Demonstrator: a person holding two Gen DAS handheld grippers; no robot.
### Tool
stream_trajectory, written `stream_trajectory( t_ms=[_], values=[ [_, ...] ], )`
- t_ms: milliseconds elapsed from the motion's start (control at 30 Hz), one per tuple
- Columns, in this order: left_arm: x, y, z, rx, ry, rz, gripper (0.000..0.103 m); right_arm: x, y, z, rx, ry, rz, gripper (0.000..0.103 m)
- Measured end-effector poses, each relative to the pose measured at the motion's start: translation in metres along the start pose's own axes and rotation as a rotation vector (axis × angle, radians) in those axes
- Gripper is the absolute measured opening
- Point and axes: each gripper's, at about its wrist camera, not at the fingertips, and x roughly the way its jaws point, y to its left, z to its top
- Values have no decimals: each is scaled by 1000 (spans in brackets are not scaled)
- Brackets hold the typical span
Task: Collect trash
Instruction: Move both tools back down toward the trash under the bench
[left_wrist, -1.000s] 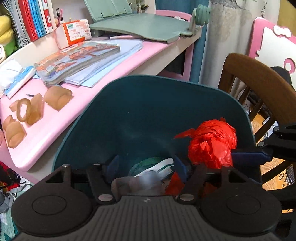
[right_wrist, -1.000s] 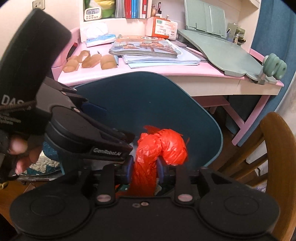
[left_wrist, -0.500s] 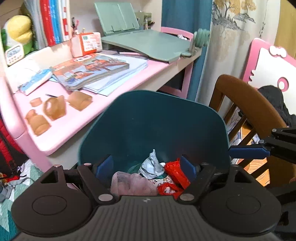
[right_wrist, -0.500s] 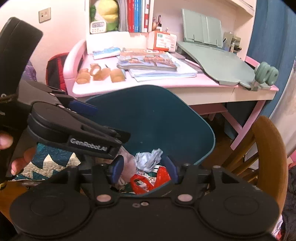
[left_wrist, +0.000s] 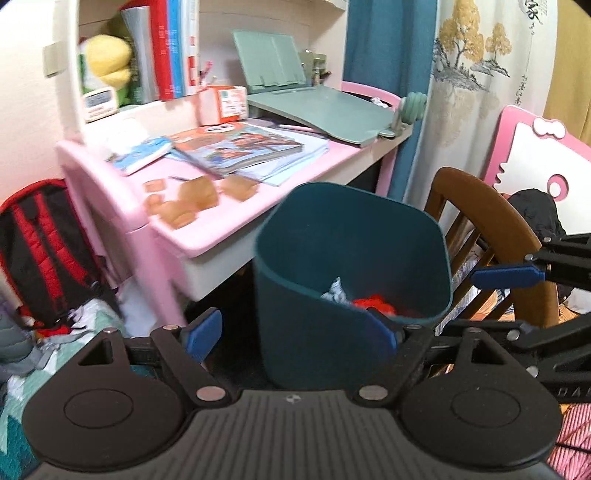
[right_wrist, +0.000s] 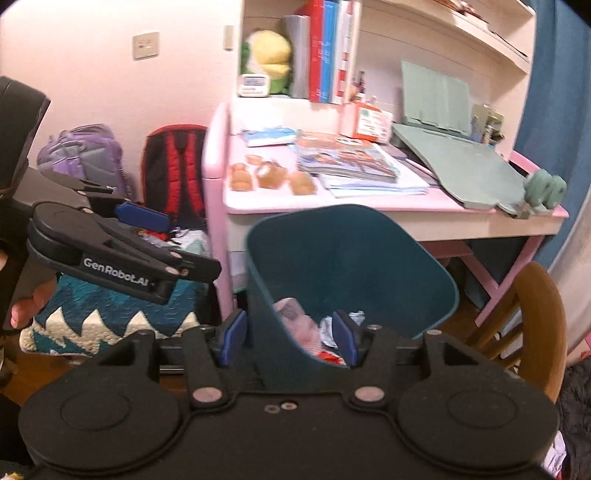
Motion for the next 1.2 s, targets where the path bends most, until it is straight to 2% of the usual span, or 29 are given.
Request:
stream_trajectory(
  t_ms=[333, 533, 633, 733, 933, 1067, 1200],
  values=[
    [-63, 55, -57, -77, -39, 29, 83, -6, 74, 7, -64, -28, 95, 52],
    [-90, 102, -103, -129, -39, 114, 87, 17, 130, 12, -103, -15, 211, 53],
    [-97, 131, -131, -169, -19, 174, 97, 32, 162, 10, -136, -1, 283, 53],
    [-102, 161, -159, -210, -15, 232, 99, 50, 198, 3, -175, -16, 334, 53],
    [-98, 232, -235, -336, 23, 307, 99, 110, 268, -23, -201, 17, 476, 53],
    [-79, 273, -288, -387, 82, 362, 99, 171, 311, -49, -170, 142, 502, 53],
    [-48, 317, -347, -485, 169, 368, 99, 234, 344, -81, -139, 243, 509, 52]
  ],
)
